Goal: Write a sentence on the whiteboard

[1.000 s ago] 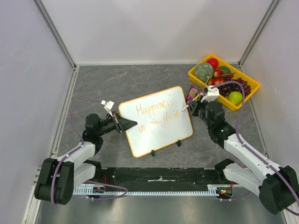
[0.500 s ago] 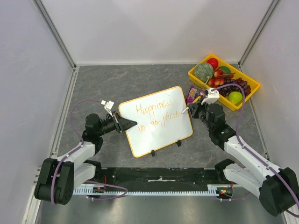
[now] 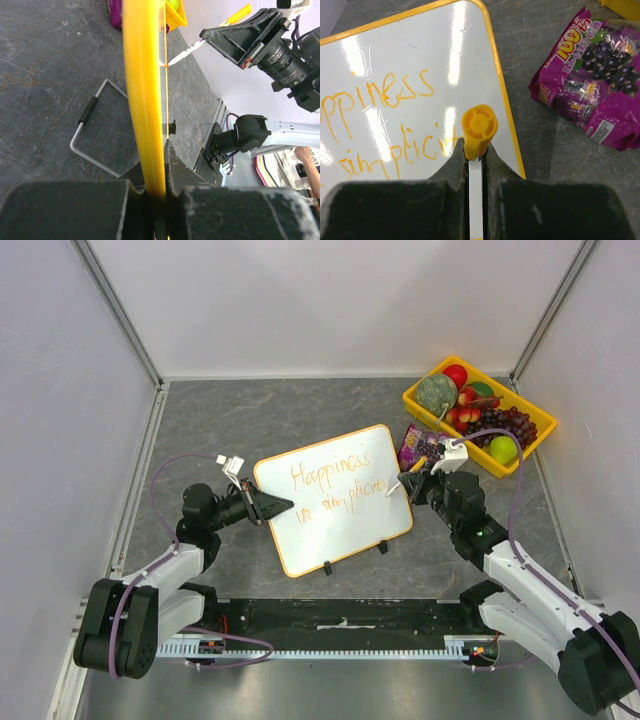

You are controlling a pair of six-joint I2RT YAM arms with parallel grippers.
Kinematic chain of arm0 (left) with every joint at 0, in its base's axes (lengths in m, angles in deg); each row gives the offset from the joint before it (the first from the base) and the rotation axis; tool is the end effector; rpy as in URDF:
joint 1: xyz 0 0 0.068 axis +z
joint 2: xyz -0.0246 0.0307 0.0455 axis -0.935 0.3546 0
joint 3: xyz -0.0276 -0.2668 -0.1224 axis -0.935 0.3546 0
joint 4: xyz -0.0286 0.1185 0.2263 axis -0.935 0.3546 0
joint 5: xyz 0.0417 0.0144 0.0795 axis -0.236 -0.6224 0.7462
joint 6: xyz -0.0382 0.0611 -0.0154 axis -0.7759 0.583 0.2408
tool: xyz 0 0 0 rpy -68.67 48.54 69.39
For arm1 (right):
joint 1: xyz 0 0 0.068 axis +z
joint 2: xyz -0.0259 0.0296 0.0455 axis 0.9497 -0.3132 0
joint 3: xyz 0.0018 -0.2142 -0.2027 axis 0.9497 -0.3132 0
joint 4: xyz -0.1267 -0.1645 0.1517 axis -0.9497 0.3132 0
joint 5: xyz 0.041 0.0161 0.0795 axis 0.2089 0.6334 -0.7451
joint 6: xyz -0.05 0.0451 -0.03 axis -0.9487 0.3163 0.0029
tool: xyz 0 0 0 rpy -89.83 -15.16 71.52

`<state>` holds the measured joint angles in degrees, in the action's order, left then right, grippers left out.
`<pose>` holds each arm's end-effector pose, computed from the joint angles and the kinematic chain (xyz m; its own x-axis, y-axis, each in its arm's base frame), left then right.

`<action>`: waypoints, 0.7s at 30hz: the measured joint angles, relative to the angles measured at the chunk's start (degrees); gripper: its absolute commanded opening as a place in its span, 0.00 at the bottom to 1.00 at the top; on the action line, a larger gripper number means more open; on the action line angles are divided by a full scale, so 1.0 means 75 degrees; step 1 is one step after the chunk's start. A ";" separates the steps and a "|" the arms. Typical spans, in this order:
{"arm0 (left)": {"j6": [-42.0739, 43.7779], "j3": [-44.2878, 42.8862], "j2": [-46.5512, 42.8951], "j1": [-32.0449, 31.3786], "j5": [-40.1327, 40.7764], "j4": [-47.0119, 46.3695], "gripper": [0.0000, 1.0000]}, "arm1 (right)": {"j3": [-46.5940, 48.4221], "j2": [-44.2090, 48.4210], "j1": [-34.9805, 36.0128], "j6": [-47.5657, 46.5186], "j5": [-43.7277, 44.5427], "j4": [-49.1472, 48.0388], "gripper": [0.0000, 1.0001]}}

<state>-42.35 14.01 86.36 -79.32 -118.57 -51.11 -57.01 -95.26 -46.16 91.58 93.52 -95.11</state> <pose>0.1873 -0.0811 0.2098 -0.6708 -0.3199 -0.6691 0.5510 0.3890 -0.7383 0.1924 0.0877 0.2552 -0.3869 0.3384 -0.8578 -0.2164 0.8709 0.4412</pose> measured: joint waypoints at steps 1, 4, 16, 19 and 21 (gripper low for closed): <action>0.0000 0.0000 0.0000 0.0000 0.0000 0.0000 0.02 | -0.0026 0.0032 0.0000 0.0038 -0.0076 0.0026 0.00; 0.0003 0.0000 0.0000 0.0000 -0.0003 -0.0003 0.02 | -0.0079 0.0146 0.0000 0.0111 -0.0289 0.0172 0.00; 0.0015 0.0000 -0.0012 0.0000 -0.0015 -0.0006 0.02 | 0.0125 0.1110 0.0000 0.0137 -0.0297 0.1032 0.00; 0.0017 0.0000 -0.0020 0.0000 -0.0015 -0.0006 0.02 | 0.0143 0.1037 0.0000 0.0044 -0.0047 0.1055 0.00; 0.0017 0.0000 -0.0023 0.0000 -0.0015 -0.0003 0.02 | 0.0143 0.0898 0.0000 0.0003 0.0117 0.1081 0.00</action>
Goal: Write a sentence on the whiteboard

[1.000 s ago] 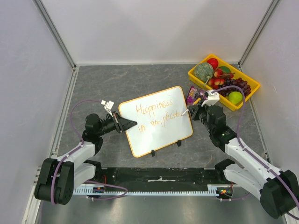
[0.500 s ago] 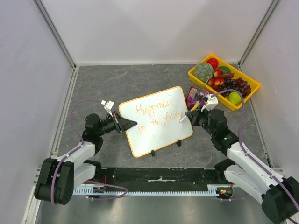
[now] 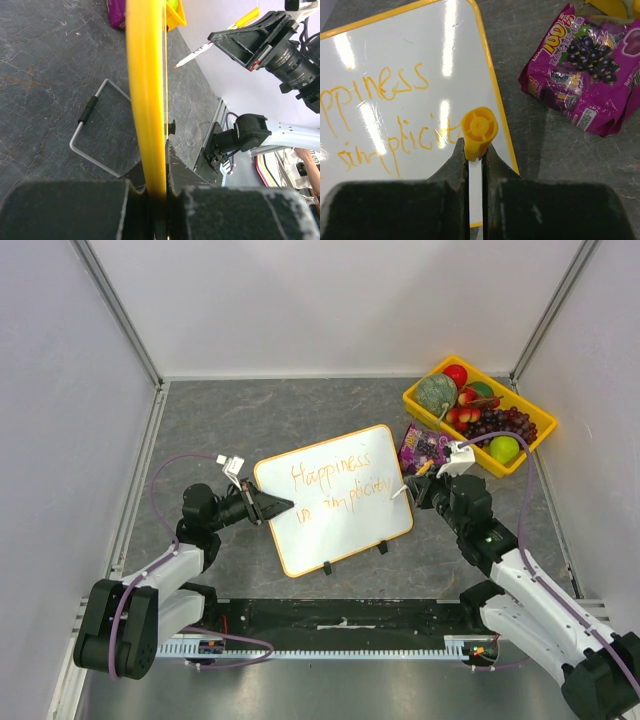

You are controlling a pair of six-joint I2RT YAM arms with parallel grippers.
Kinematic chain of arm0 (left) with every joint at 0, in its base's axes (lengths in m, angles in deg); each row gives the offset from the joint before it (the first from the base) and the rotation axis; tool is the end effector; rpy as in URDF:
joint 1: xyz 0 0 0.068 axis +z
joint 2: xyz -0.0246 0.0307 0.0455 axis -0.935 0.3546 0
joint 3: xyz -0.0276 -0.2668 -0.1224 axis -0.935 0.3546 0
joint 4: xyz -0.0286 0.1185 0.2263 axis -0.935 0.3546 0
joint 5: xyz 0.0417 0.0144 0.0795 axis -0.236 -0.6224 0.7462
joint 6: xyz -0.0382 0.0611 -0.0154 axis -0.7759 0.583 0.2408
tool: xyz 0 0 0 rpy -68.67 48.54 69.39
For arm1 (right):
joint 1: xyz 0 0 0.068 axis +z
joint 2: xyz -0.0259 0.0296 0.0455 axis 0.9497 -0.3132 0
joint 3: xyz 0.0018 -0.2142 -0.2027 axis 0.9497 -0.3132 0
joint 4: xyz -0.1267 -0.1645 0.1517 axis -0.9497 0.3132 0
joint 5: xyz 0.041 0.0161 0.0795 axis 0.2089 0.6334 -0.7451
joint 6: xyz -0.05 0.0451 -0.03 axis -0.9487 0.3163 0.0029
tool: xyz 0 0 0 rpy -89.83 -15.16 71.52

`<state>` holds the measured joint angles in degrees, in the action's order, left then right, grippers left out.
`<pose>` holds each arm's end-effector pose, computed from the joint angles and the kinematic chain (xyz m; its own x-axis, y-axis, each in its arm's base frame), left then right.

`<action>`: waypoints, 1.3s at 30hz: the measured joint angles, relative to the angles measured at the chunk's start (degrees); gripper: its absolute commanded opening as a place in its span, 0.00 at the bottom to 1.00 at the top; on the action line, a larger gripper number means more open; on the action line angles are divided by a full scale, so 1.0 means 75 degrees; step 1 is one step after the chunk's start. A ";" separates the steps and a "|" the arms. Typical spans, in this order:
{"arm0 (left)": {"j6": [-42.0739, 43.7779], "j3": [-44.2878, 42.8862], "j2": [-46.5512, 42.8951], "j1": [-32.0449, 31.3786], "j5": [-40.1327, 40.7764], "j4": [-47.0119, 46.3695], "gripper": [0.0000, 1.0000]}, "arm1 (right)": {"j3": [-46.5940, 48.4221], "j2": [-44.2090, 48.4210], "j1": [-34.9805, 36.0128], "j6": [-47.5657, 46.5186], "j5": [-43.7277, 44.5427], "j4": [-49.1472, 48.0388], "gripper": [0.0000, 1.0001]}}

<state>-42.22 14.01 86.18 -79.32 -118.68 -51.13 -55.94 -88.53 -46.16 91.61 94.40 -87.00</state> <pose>0.1869 -0.0811 0.2104 -0.6679 -0.3183 -0.6728 0.5557 0.3880 -0.7353 0.1736 0.0776 0.2650 -0.3846 0.3394 -0.8584 -0.2019 0.8765 0.4370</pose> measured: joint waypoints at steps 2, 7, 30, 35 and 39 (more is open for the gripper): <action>0.0003 0.0000 0.0000 0.0000 0.0000 0.0000 0.02 | 0.0000 -0.0146 0.0000 -0.0026 0.0114 0.0032 0.00; 0.0006 0.0000 0.0000 0.0000 -0.0003 0.0000 0.02 | -0.0006 -0.0463 0.0000 -0.0050 0.0289 -0.0117 0.00; 0.0586 0.0501 -0.1687 -0.0026 0.0906 0.1451 0.55 | 0.0510 0.0612 -0.0035 -0.0023 -0.0117 0.0743 0.00; 0.0801 0.0650 -0.2311 -0.0020 0.1443 0.2343 0.74 | 0.0525 0.1058 -0.0035 0.0050 -0.0347 0.1390 0.00; 0.0866 0.0542 -0.3080 -0.0020 0.1950 0.3255 0.79 | 0.0525 0.1204 -0.0035 0.0131 -0.0659 0.1891 0.00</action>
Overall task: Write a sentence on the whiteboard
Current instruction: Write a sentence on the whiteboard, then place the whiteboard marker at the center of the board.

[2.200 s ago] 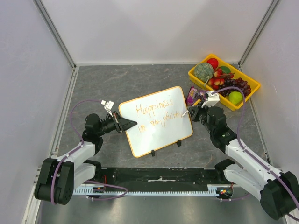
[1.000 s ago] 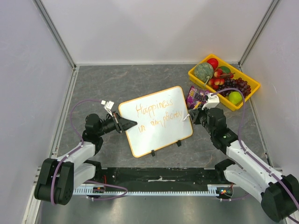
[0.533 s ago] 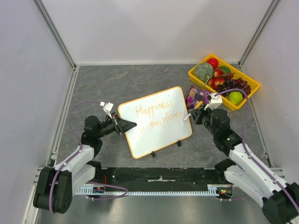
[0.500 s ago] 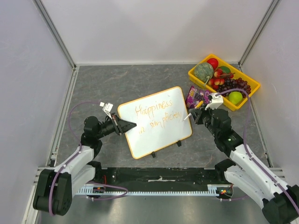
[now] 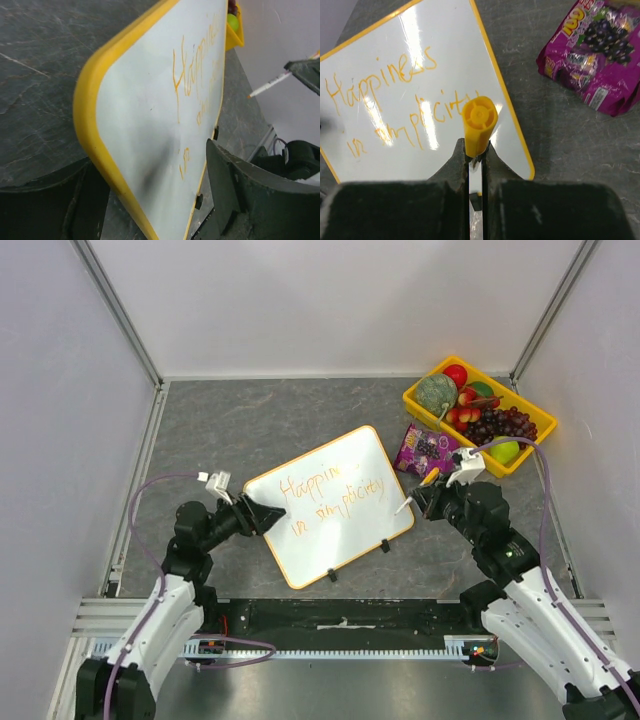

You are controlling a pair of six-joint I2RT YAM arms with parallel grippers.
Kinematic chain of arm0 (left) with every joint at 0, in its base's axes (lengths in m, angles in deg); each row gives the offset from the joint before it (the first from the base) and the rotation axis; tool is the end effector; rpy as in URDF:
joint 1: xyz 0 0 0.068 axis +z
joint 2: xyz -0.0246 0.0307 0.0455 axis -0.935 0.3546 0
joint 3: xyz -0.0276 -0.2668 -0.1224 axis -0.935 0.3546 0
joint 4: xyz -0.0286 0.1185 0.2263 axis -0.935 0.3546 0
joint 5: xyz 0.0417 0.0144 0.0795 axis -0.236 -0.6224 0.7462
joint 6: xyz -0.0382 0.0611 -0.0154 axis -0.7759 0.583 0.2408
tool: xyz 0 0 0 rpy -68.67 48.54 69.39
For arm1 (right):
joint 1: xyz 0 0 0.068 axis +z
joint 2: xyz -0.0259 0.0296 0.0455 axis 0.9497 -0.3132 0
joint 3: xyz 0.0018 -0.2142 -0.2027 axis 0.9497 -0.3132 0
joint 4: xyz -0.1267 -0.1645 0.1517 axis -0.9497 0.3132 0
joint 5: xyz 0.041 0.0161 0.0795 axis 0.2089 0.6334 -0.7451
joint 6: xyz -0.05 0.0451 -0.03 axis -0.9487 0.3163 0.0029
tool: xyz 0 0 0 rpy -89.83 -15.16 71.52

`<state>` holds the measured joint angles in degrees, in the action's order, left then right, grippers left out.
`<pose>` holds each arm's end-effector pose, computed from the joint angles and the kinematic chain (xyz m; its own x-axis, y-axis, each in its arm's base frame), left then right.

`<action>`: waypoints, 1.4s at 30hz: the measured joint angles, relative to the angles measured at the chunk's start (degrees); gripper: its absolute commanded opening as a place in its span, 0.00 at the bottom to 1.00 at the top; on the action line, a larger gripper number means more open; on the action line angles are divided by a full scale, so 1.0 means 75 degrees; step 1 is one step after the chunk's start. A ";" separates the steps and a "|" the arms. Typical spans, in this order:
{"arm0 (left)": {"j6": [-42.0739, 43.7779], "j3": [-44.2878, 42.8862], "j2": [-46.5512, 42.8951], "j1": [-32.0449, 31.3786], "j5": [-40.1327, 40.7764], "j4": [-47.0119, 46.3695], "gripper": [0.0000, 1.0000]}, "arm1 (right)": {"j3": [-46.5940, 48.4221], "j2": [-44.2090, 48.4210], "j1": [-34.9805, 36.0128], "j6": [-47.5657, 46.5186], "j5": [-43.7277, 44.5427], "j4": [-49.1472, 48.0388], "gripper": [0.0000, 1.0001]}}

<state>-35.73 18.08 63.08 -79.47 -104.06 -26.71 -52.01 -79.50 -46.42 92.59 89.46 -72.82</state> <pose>0.1450 -0.0623 0.1972 -0.5820 -0.3758 -0.7211 0.4443 0.5957 -0.6691 0.1417 0.0674 0.2829 -0.4399 0.3326 -0.8342 -0.2489 0.8473 0.4691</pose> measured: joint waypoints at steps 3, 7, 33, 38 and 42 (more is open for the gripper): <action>0.0015 -0.0318 -0.0702 0.0000 0.0664 0.0979 0.81 | 0.0000 0.0032 0.0000 0.0082 -0.0233 0.0364 0.00; 0.0009 -0.0985 -0.1865 0.0000 0.1778 0.2454 0.83 | 0.0000 0.0047 0.0000 0.0134 -0.0519 0.0799 0.00; 0.0909 -0.4972 0.0589 -0.0070 0.0583 0.4616 0.96 | -0.1113 -0.0102 0.0000 0.1402 -0.2384 0.2361 0.00; 0.0912 -0.4972 0.0828 -0.0309 0.0221 0.4322 0.96 | -0.1279 -0.0221 0.0000 0.1644 -0.2302 0.2343 0.21; 0.0918 -0.4972 0.0976 -0.0519 0.0055 0.4077 0.97 | -0.1320 -0.0361 0.0000 0.1845 -0.2020 0.2305 0.54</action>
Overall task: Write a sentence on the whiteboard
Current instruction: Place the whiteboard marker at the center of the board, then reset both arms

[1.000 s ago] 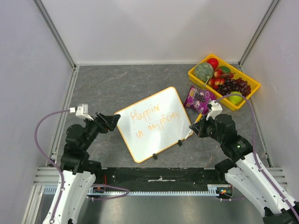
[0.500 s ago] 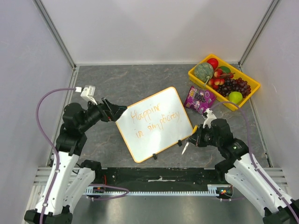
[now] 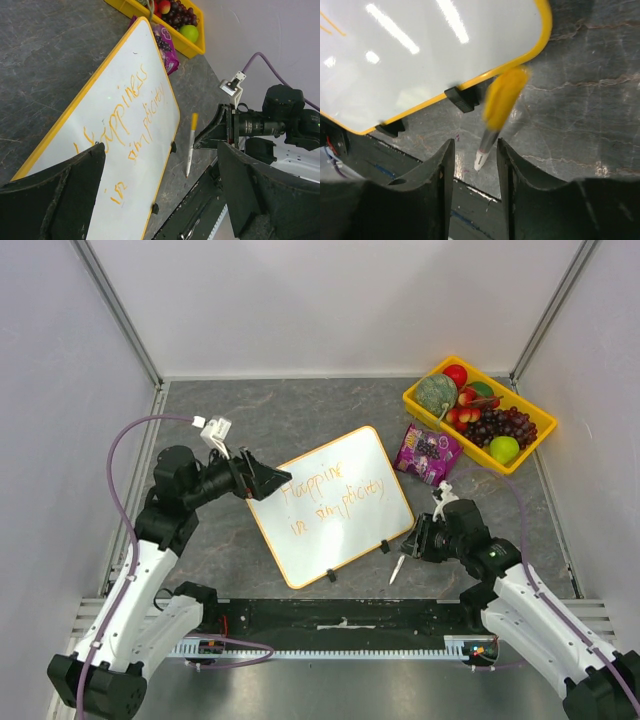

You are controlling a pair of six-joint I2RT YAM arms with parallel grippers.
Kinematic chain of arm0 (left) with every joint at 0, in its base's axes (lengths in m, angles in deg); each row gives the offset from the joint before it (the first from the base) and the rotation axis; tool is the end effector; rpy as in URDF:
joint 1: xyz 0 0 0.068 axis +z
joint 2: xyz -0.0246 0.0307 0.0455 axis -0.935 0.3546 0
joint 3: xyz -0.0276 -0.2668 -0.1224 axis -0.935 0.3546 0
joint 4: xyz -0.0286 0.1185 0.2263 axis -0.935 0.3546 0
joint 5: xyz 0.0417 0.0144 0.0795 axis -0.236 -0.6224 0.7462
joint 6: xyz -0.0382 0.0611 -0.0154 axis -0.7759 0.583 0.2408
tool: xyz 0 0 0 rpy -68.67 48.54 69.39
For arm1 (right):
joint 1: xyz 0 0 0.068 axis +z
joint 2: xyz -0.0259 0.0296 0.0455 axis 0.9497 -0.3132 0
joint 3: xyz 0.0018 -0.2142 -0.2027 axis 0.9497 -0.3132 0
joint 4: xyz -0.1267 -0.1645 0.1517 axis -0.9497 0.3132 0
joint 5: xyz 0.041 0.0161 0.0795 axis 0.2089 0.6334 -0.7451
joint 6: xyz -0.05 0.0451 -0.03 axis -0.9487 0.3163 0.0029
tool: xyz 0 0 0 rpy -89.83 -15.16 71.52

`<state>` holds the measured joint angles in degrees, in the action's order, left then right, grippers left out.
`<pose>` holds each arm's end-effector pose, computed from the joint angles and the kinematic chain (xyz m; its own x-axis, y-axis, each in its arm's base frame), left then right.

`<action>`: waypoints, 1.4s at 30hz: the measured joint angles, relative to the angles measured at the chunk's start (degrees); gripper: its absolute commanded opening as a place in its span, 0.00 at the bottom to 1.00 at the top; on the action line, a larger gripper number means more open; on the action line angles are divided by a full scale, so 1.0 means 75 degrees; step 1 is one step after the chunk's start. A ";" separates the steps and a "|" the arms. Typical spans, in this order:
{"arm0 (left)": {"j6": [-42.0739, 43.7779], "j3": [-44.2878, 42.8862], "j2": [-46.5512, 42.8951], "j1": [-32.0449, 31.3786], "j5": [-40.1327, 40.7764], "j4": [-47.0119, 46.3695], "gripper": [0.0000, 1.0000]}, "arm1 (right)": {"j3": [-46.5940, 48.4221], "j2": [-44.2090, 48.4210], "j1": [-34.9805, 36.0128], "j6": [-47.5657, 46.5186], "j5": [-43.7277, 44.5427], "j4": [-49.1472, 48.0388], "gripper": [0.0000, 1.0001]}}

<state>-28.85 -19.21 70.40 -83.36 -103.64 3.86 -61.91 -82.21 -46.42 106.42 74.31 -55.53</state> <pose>0.1643 -0.0777 0.3514 -0.5497 -0.2661 -0.7918 0.5428 0.6067 -0.5807 0.1111 0.0707 0.1818 -0.8751 0.3144 -0.3678 0.0283 0.7922 0.6097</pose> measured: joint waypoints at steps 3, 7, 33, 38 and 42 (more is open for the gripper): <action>0.0003 0.0000 0.0105 -0.0085 -0.0041 -0.0131 0.97 | 0.0000 -0.0009 0.0000 0.0166 0.0321 -0.0006 0.85; 0.0003 0.0000 0.0184 -0.0099 -0.0058 -0.0216 0.98 | 0.0017 0.0181 0.0000 0.0221 0.0726 0.0000 0.98; 0.0507 -0.0353 -0.0093 -0.0099 0.4001 0.1352 0.99 | 0.1953 -0.0787 0.0000 -0.2629 0.4465 -0.1912 0.98; 0.0507 -0.0108 -0.0606 -0.0099 0.4878 0.1291 0.99 | 0.1658 -0.0522 0.0000 -0.3252 0.5152 -0.2774 0.98; 0.0504 0.0248 -0.0664 -0.0099 0.5324 0.1204 0.99 | 0.1207 -0.0455 0.0000 -0.3599 0.5514 -0.3360 0.98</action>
<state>-25.06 -17.35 65.42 -84.11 -63.71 12.89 -52.86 -85.62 -46.42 79.43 115.67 -80.73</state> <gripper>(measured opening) 0.991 0.981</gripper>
